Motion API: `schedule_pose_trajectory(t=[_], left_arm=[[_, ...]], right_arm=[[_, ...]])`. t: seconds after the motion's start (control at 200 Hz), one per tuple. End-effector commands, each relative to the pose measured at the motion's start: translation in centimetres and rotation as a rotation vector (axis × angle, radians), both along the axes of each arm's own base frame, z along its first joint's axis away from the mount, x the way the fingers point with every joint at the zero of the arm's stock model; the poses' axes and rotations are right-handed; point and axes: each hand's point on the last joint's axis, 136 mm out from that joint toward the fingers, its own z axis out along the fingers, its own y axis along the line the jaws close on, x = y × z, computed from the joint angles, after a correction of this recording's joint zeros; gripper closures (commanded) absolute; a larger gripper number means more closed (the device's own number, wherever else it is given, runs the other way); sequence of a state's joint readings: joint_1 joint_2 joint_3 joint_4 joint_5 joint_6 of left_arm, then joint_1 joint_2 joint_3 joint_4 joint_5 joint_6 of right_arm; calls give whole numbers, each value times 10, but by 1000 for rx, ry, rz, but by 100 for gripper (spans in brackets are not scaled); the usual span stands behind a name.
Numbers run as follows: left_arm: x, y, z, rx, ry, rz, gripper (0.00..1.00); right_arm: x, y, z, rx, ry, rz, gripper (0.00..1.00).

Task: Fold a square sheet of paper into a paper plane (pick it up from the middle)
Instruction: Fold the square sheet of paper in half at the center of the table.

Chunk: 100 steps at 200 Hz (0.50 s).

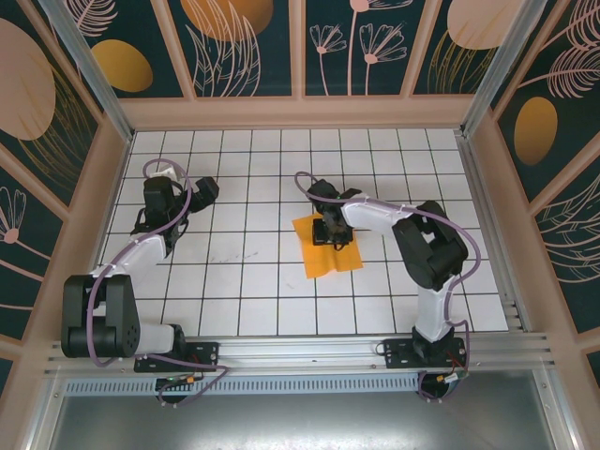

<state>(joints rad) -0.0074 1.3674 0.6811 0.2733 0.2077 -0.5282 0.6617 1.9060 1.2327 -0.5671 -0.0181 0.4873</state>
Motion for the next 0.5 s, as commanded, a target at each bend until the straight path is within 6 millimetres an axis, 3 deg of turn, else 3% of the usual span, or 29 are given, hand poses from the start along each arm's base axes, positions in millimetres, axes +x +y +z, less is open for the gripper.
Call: schedule_pose_trajectory(t=[0.0,0.155,0.17,0.26,0.385,0.495], left_arm=[[1,-15,0,-91,9,-59,2],[-8,-43,-2,-251,27,-171,1],[-9,-46,-2,-271,30,-184,1],[-18,-62,-2,-373,37,-242,1],[-30,-91,-3,-435,66,-328,2],[-39,-120,-11,-471,125,-387,3]], right_arm=[[8,35,27,303,-6,-10,61],[12,66,91,725,-44,50,63],[20,60,97,759,-60,36,63],[19,61,121,939,-55,60,63],[19,60,138,1085,-49,82,63],[19,56,133,1115,-26,66,63]])
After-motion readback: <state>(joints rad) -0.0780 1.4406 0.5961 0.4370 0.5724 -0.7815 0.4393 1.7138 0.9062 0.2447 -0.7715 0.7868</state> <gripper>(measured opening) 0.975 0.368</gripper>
